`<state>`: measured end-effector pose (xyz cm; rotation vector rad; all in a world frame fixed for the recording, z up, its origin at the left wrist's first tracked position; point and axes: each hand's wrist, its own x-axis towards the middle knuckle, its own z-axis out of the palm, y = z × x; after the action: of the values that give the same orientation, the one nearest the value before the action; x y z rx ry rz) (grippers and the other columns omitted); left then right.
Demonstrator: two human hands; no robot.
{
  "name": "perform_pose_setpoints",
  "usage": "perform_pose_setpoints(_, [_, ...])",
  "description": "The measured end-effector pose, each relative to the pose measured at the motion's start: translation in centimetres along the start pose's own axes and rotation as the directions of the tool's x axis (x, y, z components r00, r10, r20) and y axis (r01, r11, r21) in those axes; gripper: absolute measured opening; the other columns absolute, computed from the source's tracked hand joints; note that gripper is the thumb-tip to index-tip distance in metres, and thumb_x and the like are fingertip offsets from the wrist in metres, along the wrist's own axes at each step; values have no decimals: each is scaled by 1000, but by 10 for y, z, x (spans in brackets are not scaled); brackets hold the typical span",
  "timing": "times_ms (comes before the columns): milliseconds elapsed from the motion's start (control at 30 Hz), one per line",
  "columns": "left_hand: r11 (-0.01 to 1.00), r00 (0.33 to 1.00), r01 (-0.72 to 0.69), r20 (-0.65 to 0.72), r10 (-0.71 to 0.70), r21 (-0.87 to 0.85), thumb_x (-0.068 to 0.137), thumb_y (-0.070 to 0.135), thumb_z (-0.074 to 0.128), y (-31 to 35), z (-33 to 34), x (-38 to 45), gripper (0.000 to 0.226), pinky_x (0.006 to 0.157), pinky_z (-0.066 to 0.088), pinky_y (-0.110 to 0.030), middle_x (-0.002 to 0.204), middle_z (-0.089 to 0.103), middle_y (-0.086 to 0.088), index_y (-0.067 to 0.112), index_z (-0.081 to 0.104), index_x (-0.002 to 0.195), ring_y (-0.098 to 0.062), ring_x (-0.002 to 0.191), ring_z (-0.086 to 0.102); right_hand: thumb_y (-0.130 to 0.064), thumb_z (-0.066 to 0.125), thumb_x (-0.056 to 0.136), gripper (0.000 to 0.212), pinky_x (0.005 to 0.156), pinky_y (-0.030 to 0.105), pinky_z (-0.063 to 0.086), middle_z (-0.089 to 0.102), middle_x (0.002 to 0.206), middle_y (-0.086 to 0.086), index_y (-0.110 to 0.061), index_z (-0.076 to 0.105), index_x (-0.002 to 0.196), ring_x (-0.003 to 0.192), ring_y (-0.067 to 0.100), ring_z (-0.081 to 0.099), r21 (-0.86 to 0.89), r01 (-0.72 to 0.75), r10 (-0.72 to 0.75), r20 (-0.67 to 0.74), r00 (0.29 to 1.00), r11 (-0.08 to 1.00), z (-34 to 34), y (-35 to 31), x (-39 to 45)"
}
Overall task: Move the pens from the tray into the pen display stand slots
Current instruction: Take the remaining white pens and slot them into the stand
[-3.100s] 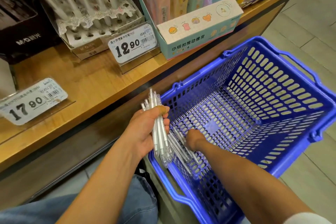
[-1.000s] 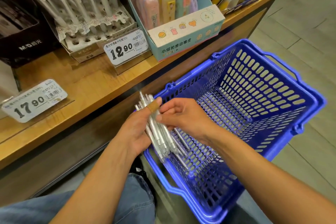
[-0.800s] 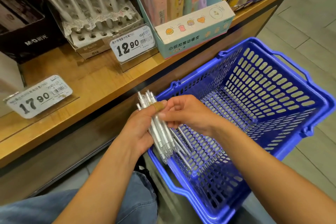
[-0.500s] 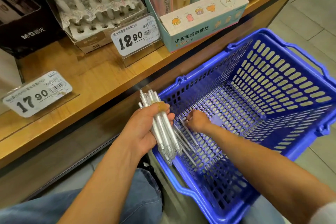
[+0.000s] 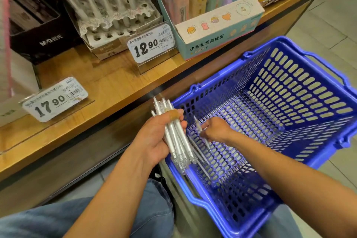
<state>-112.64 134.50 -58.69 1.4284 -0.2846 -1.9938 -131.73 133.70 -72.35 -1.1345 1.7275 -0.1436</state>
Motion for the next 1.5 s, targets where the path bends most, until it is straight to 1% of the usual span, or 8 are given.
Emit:
perform_pose_setpoints(133, [1000, 1000, 15, -25, -15, 13, 77, 18, 75, 0, 1, -3, 14, 54, 56, -24, 65, 67, -3, 8, 70, 85, -12, 53, 66, -4, 76, 78, 20, 55, 24, 52, 68, 69, 7, -5, 66, 95, 56, 15, 62, 473, 99, -108, -8, 994, 875, -25, -29, -65])
perform_pose_setpoints(300, [996, 995, 64, 83, -60, -54, 62, 37, 79, -2, 0, -8, 48, 69, 61, -41, 85, 74, -12, 6, 65, 96, -25, 75, 73, -3, 76, 79, 24, 54, 25, 50, 70, 76, 18, -2, 66, 101, 62, 20, 60, 579, 262, -278, -64, 958, 772, -27, -84, -132])
perform_pose_setpoints(667, [997, 997, 15, 77, -10, -70, 74, 16, 72, -2, -3, -10, 47, 99, 51, -48, 118, 65, -31, -6, 64, 115, -32, 96, 65, -9, 77, 80, 7, 51, 18, 43, 63, 65, 3, -9, 73, 86, 51, 7, 53, 482, 360, -383, -54, 922, 799, -21, -106, -134])
perform_pose_setpoints(800, [999, 999, -36, 14, 36, -3, 82, 6, 65, -3, -7, -4, 15, 57, 55, -27, 62, 63, -8, 9, 69, 68, -14, 52, 61, -4, 66, 88, 10, 47, 21, 43, 63, 64, 3, -11, 68, 80, 52, 12, 55, 512, 238, -263, -25, 964, 825, -25, -72, -87])
perform_pose_setpoints(967, [999, 1000, -21, -3, 22, 48, 88, 2, 60, -4, -9, -3, 16, 61, 54, -28, 58, 62, -8, 6, 65, 73, -15, 51, 61, -4, 59, 89, 15, 67, 30, 48, 61, 72, 10, -7, 62, 74, 67, 23, 58, 20, 30, -30, -31, 999, 999, 21, -6, 0])
perform_pose_setpoints(1200, [996, 999, -13, 34, 11, 83, 87, 1, 60, -6, -17, 5, 39, 62, 54, -29, 60, 65, -6, 15, 75, 54, -15, 54, 64, -6, 52, 92, 32, 67, 36, 46, 61, 112, 20, -2, 47, 123, 97, 35, 61, -526, -18, 41, 33, 999, 850, 79, 39, 35])
perform_pose_setpoints(1367, [995, 999, -7, 43, 3, 99, 87, 3, 61, -4, -16, 1, 39, 61, 53, -29, 60, 66, -5, 17, 76, 54, -14, 54, 64, -17, 58, 96, 47, 61, 36, 42, 59, 109, 20, 2, 37, 134, 89, 34, 59, -450, -57, 61, -7, 998, 891, 62, 30, 28])
perform_pose_setpoints(1500, [995, 1000, 20, -6, -20, 95, 86, 3, 63, 0, -15, -6, 34, 56, 56, -26, 59, 66, -7, 12, 76, 55, -14, 52, 64, -15, 63, 93, 18, 71, 41, 50, 57, 91, 32, 2, 60, 99, 72, 25, 48, -77, -52, 46, -77, 996, 996, 22, 8, 4])
